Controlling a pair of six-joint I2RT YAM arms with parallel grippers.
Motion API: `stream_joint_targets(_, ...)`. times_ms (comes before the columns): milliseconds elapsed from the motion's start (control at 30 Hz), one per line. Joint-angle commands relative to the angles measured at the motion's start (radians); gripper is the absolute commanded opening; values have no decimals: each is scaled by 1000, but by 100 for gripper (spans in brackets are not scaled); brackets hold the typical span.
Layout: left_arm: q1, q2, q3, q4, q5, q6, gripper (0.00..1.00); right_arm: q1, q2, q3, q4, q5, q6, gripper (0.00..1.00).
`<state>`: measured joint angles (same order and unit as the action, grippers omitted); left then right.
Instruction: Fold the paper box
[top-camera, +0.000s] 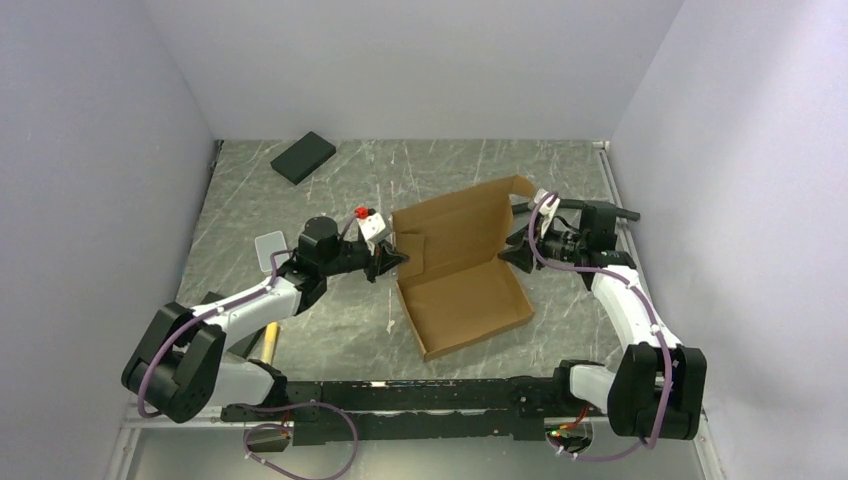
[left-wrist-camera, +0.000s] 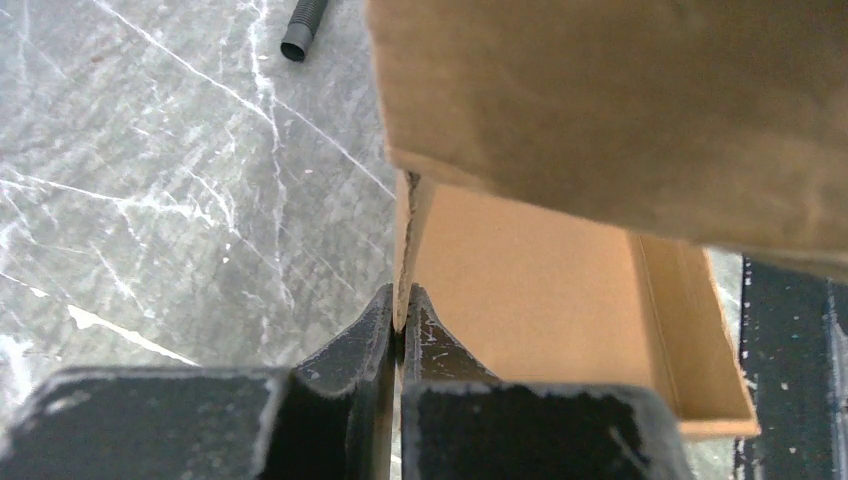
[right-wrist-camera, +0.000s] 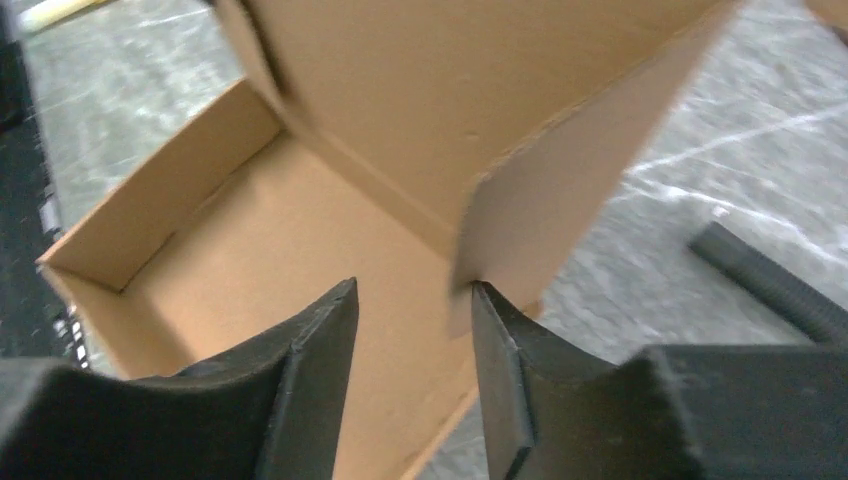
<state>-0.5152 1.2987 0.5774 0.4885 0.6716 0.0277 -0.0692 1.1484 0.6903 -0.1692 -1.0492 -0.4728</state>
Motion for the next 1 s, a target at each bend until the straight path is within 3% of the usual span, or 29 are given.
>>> stream_joint_targets(0, -4, -25, 52, -40, -51, 132, 5, 19, 10, 86, -317, -162, -261, 57)
stream_joint_targets(100, -5, -11, 67, -68, -44, 154, 5, 1, 12, 127, -481, -162, -423, 74)
stream_joint_targets(200, -5, -19, 70, -88, -49, 181, 6, -58, 7, 212, -691, -170, -603, 78)
stream_joint_targets(333, -5, -38, 75, -123, -43, 229, 7, -166, 11, 365, -1081, -177, -1004, 81)
stream_joint_targets(400, -6, -36, 85, -142, -37, 241, 7, -217, 20, 438, -1194, -182, -1070, 82)
stream_joint_targets(567, -12, -29, 95, -173, -37, 254, 7, -330, 45, 564, -976, -218, -734, 81)
stream_joint_targets(633, -15, -29, 93, -175, -38, 260, 7, -339, 39, 536, -766, -223, -522, 77)
stream_joint_targets(667, -16, -29, 94, -177, -40, 261, 7, -337, 28, 499, -606, -212, -366, 66)
stream_joint_targets(733, -17, -27, 95, -178, -38, 261, 7, -321, -3, 372, -189, -83, 32, 32)
stream_joint_targets(800, -17, -30, 91, -174, -36, 259, 8, -302, -17, 243, 92, 70, 248, 11)
stream_joint_targets(867, -18, -31, 87, -171, -34, 261, 8, -264, 14, 160, 238, 170, 344, 2)
stream_joint_targets(967, -20, -26, 91, -173, -27, 261, 8, -161, 96, 154, 283, 261, 364, 3)
